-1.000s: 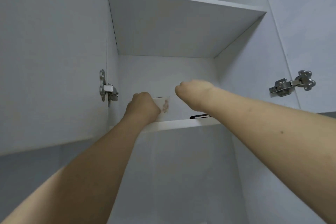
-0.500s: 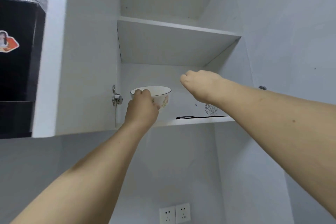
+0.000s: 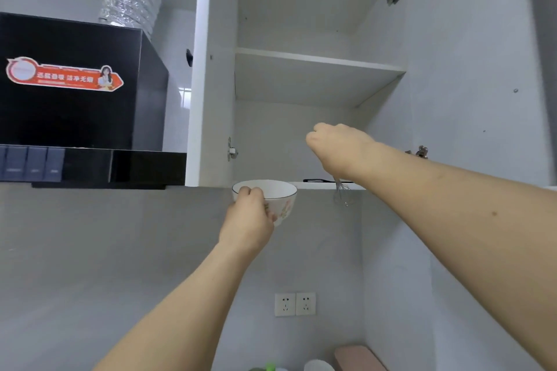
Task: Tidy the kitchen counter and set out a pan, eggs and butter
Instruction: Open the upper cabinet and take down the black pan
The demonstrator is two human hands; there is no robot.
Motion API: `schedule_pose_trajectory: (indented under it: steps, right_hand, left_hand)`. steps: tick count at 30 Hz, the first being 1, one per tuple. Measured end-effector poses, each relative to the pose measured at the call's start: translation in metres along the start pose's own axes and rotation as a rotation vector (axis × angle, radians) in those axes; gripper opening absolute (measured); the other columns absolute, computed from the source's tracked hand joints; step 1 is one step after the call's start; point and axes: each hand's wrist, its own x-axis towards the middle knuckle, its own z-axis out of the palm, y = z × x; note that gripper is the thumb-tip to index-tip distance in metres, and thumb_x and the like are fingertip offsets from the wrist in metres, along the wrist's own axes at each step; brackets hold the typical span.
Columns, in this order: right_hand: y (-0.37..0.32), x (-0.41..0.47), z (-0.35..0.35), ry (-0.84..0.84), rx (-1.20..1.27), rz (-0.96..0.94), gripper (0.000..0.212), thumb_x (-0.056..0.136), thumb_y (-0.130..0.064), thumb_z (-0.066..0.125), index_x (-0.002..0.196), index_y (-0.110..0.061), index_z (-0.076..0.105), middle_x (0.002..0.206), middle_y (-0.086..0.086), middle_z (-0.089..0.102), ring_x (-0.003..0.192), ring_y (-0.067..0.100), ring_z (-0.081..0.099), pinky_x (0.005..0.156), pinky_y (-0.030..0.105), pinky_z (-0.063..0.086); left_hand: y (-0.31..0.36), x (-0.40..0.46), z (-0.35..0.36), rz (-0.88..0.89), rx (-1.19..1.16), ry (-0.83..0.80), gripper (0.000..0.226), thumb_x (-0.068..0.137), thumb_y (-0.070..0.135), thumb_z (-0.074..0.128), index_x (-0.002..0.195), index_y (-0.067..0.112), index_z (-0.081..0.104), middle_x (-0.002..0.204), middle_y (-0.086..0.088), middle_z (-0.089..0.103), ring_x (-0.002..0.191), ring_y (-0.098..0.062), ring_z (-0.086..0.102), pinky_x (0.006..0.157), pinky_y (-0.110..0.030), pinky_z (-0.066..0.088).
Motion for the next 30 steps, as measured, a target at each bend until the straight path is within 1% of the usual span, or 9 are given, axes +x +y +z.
schedule_pose_trajectory:
  steps: [2, 6, 8, 11, 13, 16, 19, 27, 30]
  right_hand:
    - [-0.013, -0.011, -0.004, -0.036, 0.045, -0.007, 0.031, 0.083, 0.013, 0.041, 0.069, -0.011, 0.028, 0.073, 0.002, 0.023, 0.077, 0.029, 0.04, 0.059, 0.034, 0.032]
    - [-0.055, -0.036, 0.004, -0.071, 0.183, -0.012, 0.024, 0.085, 0.012, 0.04, 0.075, -0.009, 0.035, 0.075, 0.004, 0.026, 0.083, 0.032, 0.048, 0.065, 0.033, 0.033]
    - [-0.08, -0.049, 0.013, -0.108, 0.247, -0.003, 0.02, 0.085, 0.012, 0.04, 0.084, -0.007, 0.044, 0.086, 0.008, 0.036, 0.093, 0.035, 0.055, 0.067, 0.034, 0.034]
    - [-0.121, -0.066, 0.029, -0.168, 0.359, -0.011, 0.022, 0.082, 0.013, 0.042, 0.084, -0.009, 0.04, 0.094, 0.011, 0.037, 0.096, 0.036, 0.058, 0.066, 0.035, 0.034]
    - [-0.145, -0.074, 0.038, -0.179, 0.428, -0.004, 0.022, 0.083, 0.011, 0.041, 0.095, -0.007, 0.047, 0.1, 0.013, 0.042, 0.097, 0.036, 0.058, 0.067, 0.035, 0.036]
    - [-0.202, -0.083, 0.045, -0.22, 0.537, -0.005, 0.03, 0.084, 0.009, 0.043, 0.108, -0.006, 0.051, 0.11, 0.013, 0.046, 0.099, 0.036, 0.057, 0.071, 0.035, 0.04]
    - [-0.266, -0.087, 0.046, -0.244, 0.621, -0.04, 0.026, 0.086, 0.006, 0.05, 0.109, -0.007, 0.051, 0.111, 0.012, 0.046, 0.098, 0.037, 0.057, 0.073, 0.038, 0.042]
    - [-0.454, -0.099, 0.016, -0.303, 0.802, -0.114, 0.024, 0.093, 0.002, 0.045, 0.113, -0.008, 0.053, 0.113, 0.011, 0.048, 0.099, 0.037, 0.055, 0.076, 0.038, 0.042]
    - [-0.517, -0.096, -0.003, -0.291, 0.859, -0.158, 0.023, 0.092, 0.002, 0.044, 0.11, -0.007, 0.055, 0.112, 0.011, 0.05, 0.096, 0.036, 0.056, 0.078, 0.038, 0.045]
  left_hand:
    - [-0.007, -0.019, -0.003, -0.043, 0.008, -0.019, 0.017, 0.093, 0.023, 0.057, 0.091, 0.016, 0.041, 0.117, -0.006, 0.047, 0.1, -0.034, 0.054, 0.074, -0.034, 0.041]
    - [-0.034, -0.062, -0.013, -0.118, 0.018, -0.066, 0.017, 0.091, 0.024, 0.057, 0.092, 0.014, 0.043, 0.117, -0.007, 0.046, 0.1, -0.036, 0.053, 0.08, -0.041, 0.047]
    - [-0.051, -0.081, -0.017, -0.149, 0.032, -0.099, 0.019, 0.091, 0.025, 0.058, 0.091, 0.014, 0.042, 0.115, -0.007, 0.045, 0.1, -0.036, 0.053, 0.081, -0.043, 0.047]
    - [-0.088, -0.113, -0.024, -0.17, 0.061, -0.112, 0.02, 0.092, 0.024, 0.059, 0.092, 0.012, 0.043, 0.113, -0.008, 0.046, 0.098, -0.036, 0.053, 0.08, -0.043, 0.047]
    - [-0.113, -0.132, -0.029, -0.172, 0.084, -0.115, 0.02, 0.092, 0.023, 0.058, 0.09, 0.013, 0.041, 0.113, -0.008, 0.046, 0.097, -0.036, 0.052, 0.077, -0.042, 0.045]
    - [-0.165, -0.174, -0.047, -0.221, 0.14, -0.144, 0.017, 0.093, 0.023, 0.057, 0.096, 0.01, 0.046, 0.114, -0.005, 0.045, 0.097, -0.033, 0.051, 0.071, -0.038, 0.04]
    - [-0.219, -0.214, -0.071, -0.251, 0.156, -0.158, 0.018, 0.092, 0.021, 0.061, 0.098, 0.009, 0.049, 0.114, -0.005, 0.046, 0.097, -0.031, 0.053, 0.074, -0.037, 0.043]
    - [-0.363, -0.318, -0.163, -0.349, 0.286, -0.218, 0.013, 0.091, 0.017, 0.057, 0.098, 0.008, 0.051, 0.117, -0.005, 0.049, 0.098, -0.026, 0.051, 0.08, -0.035, 0.045]
    - [-0.408, -0.349, -0.205, -0.389, 0.316, -0.206, 0.011, 0.092, 0.017, 0.056, 0.095, 0.01, 0.049, 0.114, -0.004, 0.049, 0.094, -0.023, 0.048, 0.074, -0.03, 0.038]
